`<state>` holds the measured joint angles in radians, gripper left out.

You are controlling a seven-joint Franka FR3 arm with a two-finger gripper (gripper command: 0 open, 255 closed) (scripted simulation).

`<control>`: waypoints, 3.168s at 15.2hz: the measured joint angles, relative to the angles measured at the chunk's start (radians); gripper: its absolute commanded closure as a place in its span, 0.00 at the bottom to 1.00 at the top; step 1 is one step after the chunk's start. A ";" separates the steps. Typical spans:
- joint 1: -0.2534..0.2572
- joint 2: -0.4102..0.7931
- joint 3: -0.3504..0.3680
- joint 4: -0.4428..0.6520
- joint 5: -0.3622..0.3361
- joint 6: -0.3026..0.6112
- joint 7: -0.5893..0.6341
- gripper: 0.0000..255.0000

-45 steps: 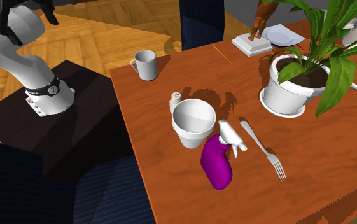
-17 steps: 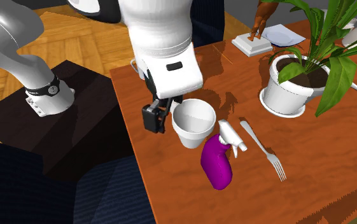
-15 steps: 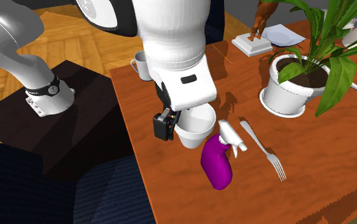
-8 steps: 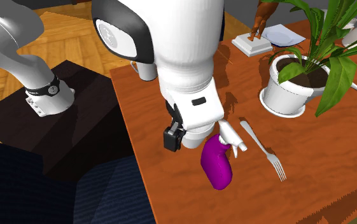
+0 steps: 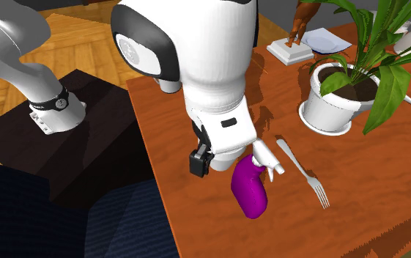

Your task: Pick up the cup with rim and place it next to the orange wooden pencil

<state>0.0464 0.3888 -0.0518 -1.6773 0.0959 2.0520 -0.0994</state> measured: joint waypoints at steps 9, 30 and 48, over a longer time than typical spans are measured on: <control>0.000 -0.001 0.000 0.000 0.000 0.000 0.000 1.00; -0.002 -0.054 -0.004 0.165 -0.009 -0.218 0.016 1.00; -0.007 -0.033 -0.004 0.439 -0.011 -0.470 0.032 1.00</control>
<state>0.0395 0.3560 -0.0560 -1.2385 0.0847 1.5817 -0.0671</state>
